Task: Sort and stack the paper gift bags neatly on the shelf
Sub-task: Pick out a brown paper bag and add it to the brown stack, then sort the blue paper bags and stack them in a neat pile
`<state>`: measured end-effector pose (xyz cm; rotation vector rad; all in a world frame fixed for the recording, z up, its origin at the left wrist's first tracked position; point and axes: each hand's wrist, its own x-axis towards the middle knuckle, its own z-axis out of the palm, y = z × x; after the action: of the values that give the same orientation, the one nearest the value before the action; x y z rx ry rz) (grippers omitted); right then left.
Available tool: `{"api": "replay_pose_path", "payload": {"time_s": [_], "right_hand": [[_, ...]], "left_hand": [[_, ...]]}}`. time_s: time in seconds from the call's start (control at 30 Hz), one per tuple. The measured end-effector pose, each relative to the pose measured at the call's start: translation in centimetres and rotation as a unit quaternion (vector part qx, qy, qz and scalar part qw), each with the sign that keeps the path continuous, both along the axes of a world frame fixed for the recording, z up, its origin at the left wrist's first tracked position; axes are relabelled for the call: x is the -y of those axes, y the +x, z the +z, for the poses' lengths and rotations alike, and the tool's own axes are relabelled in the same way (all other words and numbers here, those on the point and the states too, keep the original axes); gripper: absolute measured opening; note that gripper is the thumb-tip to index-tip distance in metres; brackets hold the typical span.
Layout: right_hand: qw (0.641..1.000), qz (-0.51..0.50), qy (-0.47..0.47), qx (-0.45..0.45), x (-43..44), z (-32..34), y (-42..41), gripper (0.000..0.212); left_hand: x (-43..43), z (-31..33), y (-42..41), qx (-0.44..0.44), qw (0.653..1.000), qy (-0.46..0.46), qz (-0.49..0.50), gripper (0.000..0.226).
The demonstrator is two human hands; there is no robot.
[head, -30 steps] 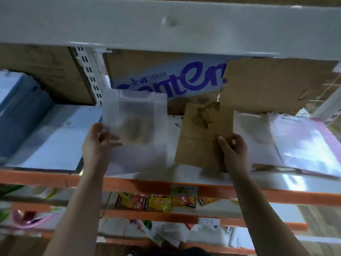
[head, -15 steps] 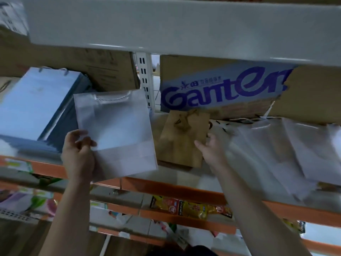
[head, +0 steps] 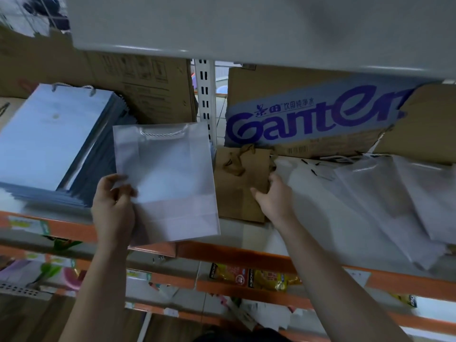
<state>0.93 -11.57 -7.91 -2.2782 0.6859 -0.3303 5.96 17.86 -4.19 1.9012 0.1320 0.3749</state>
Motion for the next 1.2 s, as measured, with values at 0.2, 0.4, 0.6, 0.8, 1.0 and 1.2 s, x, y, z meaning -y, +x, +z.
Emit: {"api": "replay_pose_path", "payload": {"time_s": [0.2,0.4,0.6,0.8,1.0,1.2], "right_hand": [[0.999,0.019,-0.034,-0.036,0.5,-0.5,-0.3,0.069],[0.998,0.063,-0.023,0.008,4.5,0.5,-3.4,0.033],[0.997,-0.041,-0.019,0.064,11.6,1.2,-9.5,0.021],[0.987,-0.104,-0.045,0.115,16.1,1.2,-14.7,0.018],[0.99,-0.074,-0.079,0.087,18.3,0.1,-17.4,0.02],[0.988,-0.027,-0.134,0.075,20.1,-1.2,-17.1,0.032]], "left_hand": [[0.7,0.2,-0.5,0.0,1.0,-0.001,-0.021,0.022],[5.1,0.1,-1.2,-0.013,0.997,0.002,-0.077,0.02],[13.2,-0.3,-3.3,-0.02,0.987,0.039,-0.152,0.015],[21.2,-0.8,-6.5,-0.042,0.966,0.129,-0.22,0.009],[25.6,-1.8,-6.7,-0.08,0.959,0.195,-0.188,0.011],[26.8,-1.6,-7.0,-0.081,0.954,0.211,-0.197,0.024]]}}
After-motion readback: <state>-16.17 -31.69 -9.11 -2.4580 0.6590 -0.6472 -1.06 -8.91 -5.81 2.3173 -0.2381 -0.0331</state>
